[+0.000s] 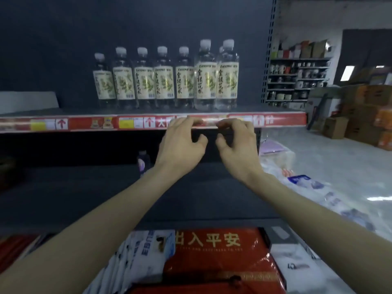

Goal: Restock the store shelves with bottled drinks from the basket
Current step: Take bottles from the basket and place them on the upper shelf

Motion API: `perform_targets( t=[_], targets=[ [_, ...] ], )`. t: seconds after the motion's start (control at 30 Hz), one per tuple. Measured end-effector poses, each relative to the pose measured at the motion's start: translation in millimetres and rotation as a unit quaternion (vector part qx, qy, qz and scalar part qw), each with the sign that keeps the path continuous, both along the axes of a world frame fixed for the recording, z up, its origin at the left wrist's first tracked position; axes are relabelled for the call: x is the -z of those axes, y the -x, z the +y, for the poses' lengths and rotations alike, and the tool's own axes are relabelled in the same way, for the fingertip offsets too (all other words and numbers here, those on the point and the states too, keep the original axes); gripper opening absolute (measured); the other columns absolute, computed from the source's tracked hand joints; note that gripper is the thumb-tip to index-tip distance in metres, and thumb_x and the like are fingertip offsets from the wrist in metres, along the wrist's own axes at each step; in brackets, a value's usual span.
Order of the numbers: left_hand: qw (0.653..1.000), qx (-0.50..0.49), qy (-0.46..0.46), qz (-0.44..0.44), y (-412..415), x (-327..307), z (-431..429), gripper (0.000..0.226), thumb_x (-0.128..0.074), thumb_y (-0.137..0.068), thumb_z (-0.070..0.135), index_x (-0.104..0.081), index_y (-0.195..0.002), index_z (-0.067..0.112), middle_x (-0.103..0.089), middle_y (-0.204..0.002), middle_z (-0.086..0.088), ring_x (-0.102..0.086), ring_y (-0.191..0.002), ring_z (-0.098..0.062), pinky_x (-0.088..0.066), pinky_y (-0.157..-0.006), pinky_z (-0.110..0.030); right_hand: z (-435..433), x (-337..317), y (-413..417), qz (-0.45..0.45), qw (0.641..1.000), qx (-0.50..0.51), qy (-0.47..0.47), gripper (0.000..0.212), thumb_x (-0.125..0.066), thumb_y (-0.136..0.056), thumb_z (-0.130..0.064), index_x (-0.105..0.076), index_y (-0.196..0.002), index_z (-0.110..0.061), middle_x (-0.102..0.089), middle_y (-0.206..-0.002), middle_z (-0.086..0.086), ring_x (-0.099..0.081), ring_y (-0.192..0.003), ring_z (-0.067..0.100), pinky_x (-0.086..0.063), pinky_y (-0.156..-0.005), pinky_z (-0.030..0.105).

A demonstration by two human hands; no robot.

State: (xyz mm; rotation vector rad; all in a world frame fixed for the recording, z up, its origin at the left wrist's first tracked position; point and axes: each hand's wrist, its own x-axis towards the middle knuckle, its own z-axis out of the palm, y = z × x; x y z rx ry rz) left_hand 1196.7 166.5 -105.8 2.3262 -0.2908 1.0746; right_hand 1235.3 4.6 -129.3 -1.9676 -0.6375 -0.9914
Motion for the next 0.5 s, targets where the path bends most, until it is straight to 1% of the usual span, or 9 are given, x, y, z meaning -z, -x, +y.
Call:
perform_targets(
  t=[0.07,0.13,0.17,0.23,0.27,0.3,0.4,0.43,0.5],
  targets=[
    [0.999,0.01,0.026,-0.029,25,38,6,0.031,-0.064,-0.091,0.018,-0.068,-0.122,0.022,-0.064,-0.115,0.011,-0.054,-0.114,-0.008,-0.044,-0.094,-0.023,5,37,22,0.031,0.998,-0.045,0.019,0.029,-0.062,-0.092,-0.018,-0.065,-0.12,-0.022,-0.057,-0.11,-0.016,-0.048,-0.12,0.015,-0.045,-0.104,0.043],
    [0.998,0.013,0.061,-0.001,49,82,14,0.028,-0.064,-0.093,0.015,-0.068,-0.12,0.022,-0.063,-0.112,0.013,-0.056,-0.112,-0.009,-0.04,-0.097,-0.015,10,76,44,0.084,0.993,-0.076,0.032,0.03,-0.065,-0.092,-0.015,-0.065,-0.121,-0.024,-0.053,-0.111,-0.019,-0.05,-0.121,0.013,-0.045,-0.105,0.037],
    [0.997,0.01,0.073,0.027,59,108,18,0.027,-0.064,-0.093,0.015,-0.068,-0.119,0.022,-0.062,-0.111,0.014,-0.058,-0.11,-0.01,-0.04,-0.098,-0.015,12,96,53,0.113,0.989,-0.085,0.037,0.028,-0.065,-0.092,-0.016,-0.065,-0.119,-0.025,-0.054,-0.112,-0.017,-0.051,-0.12,0.013,-0.045,-0.105,0.036],
    [0.992,-0.004,0.09,0.089,77,166,24,0.027,-0.064,-0.089,0.015,-0.069,-0.116,0.021,-0.061,-0.107,0.016,-0.061,-0.104,-0.013,-0.047,-0.096,-0.025,17,141,70,0.153,0.983,-0.084,0.052,0.022,-0.064,-0.091,-0.017,-0.067,-0.112,-0.024,-0.061,-0.111,-0.012,-0.05,-0.117,0.015,-0.046,-0.101,0.039],
    [0.987,-0.015,0.099,0.123,88,195,25,0.027,-0.064,-0.087,0.014,-0.07,-0.113,0.021,-0.061,-0.104,0.016,-0.061,-0.1,-0.012,-0.049,-0.093,-0.027,20,165,79,0.172,0.98,-0.081,0.06,0.018,-0.064,-0.091,-0.017,-0.069,-0.107,-0.024,-0.064,-0.109,-0.01,-0.05,-0.115,0.016,-0.046,-0.099,0.04],
    [0.981,-0.025,0.107,0.16,99,222,27,0.026,-0.066,-0.086,0.011,-0.071,-0.11,0.021,-0.062,-0.103,0.016,-0.06,-0.097,-0.009,-0.05,-0.09,-0.026,22,187,87,0.196,0.975,-0.081,0.064,0.015,-0.065,-0.09,-0.018,-0.07,-0.103,-0.024,-0.066,-0.106,-0.01,-0.051,-0.112,0.016,-0.046,-0.098,0.038],
    [0.961,-0.042,0.107,0.252,127,287,34,0.028,-0.068,-0.085,0.004,-0.073,-0.108,0.021,-0.064,-0.103,0.016,-0.06,-0.094,-0.004,-0.045,-0.087,-0.012,28,252,110,0.281,0.948,-0.101,0.109,0.012,-0.062,-0.091,-0.021,-0.071,-0.099,-0.024,-0.068,-0.104,-0.011,-0.052,-0.108,0.017,-0.043,-0.098,0.035],
    [0.954,-0.046,0.109,0.274,133,305,36,0.028,-0.069,-0.085,0.005,-0.073,-0.107,0.022,-0.066,-0.103,0.016,-0.062,-0.097,-0.005,-0.046,-0.09,-0.013,29,271,117,0.308,0.935,-0.107,0.138,0.013,-0.062,-0.092,-0.023,-0.072,-0.1,-0.025,-0.068,-0.105,-0.01,-0.053,-0.108,0.018,-0.042,-0.098,0.034],
    [0.939,-0.059,0.121,0.317,144,337,40,0.028,-0.069,-0.084,0.008,-0.075,-0.105,0.025,-0.071,-0.105,0.014,-0.065,-0.104,-0.009,-0.05,-0.097,-0.025,29,306,130,0.363,0.907,-0.118,0.178,0.014,-0.061,-0.093,-0.026,-0.073,-0.101,-0.026,-0.07,-0.106,-0.008,-0.055,-0.107,0.019,-0.042,-0.096,0.032]
  ],
)
